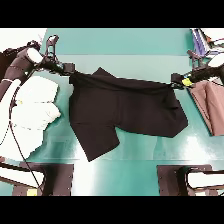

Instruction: Fold the shirts.

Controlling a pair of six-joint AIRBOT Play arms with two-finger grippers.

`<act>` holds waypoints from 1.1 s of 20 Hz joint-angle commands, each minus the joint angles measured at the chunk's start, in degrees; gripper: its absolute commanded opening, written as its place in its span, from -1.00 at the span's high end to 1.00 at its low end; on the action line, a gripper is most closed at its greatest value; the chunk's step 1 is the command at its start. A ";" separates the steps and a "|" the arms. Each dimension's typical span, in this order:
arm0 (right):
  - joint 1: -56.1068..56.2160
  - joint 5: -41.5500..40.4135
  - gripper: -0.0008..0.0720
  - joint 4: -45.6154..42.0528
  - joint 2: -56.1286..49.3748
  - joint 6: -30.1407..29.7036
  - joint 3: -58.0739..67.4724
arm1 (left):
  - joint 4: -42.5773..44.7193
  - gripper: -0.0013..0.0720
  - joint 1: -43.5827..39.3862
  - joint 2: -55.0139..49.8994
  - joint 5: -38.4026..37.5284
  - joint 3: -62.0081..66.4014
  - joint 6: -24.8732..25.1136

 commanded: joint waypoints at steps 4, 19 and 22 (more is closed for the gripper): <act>-0.35 -8.39 -0.09 0.31 -1.14 -0.20 -0.48 | -0.11 -0.42 1.38 -1.88 -0.44 2.19 -0.07; -12.70 7.19 -0.08 0.35 30.23 -8.96 -27.52 | -5.53 -0.40 7.32 28.50 -19.47 -43.04 -0.94; -14.23 8.33 -0.08 0.33 33.07 -8.96 -28.39 | -7.69 -0.40 6.10 30.29 -13.70 -50.07 -1.11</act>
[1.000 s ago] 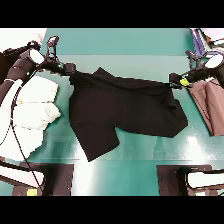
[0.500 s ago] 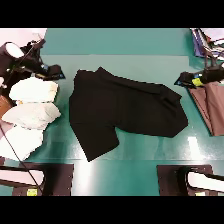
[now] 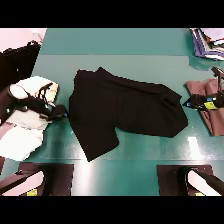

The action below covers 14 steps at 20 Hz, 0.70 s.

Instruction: Fold the shirts.

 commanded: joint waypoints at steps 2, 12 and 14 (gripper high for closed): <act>-2.16 3.13 -0.08 0.02 4.79 -0.31 -2.21 | -5.07 -0.40 -2.10 3.02 9.94 -11.19 -0.02; -9.46 9.64 -0.08 -0.11 6.71 -0.28 -5.77 | -8.52 0.89 -8.33 2.99 20.39 -12.57 -2.49; -13.94 9.01 -0.10 -0.11 6.69 -0.28 -11.10 | -8.37 0.89 -8.33 3.10 18.95 -10.88 -2.10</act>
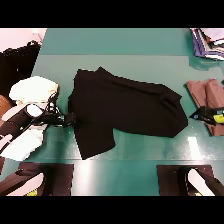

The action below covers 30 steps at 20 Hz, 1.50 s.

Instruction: Fold the shirts.

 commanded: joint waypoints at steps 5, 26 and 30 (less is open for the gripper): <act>-8.02 -5.20 -0.41 1.14 0.11 0.04 -18.34 | -0.83 0.89 -0.28 0.20 -3.58 6.54 2.23; 10.69 -13.20 0.94 10.03 4.92 -1.40 13.35 | 2.64 0.89 -0.28 17.27 -11.78 33.79 0.96; 10.69 -14.08 0.94 9.94 9.16 -1.42 32.22 | 2.62 0.89 -0.28 17.75 -13.42 59.82 1.05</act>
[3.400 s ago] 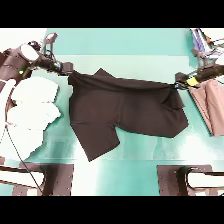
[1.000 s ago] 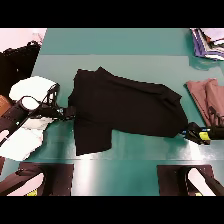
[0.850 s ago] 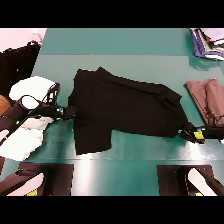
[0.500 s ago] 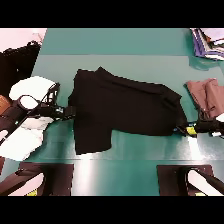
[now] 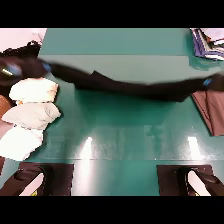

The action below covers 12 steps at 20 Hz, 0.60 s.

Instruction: Fold the shirts.

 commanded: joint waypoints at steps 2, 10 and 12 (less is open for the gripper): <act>0.20 -0.31 0.94 -0.20 4.35 0.15 19.91 | 0.42 0.89 0.02 1.31 -1.97 27.34 -0.15; 0.22 15.58 0.94 -12.70 0.98 7.85 41.62 | 0.50 0.90 0.02 1.11 -7.39 46.88 -5.29; 0.22 21.75 0.94 -12.70 -4.22 8.59 46.73 | 0.50 0.90 0.02 0.39 -8.20 40.46 -6.14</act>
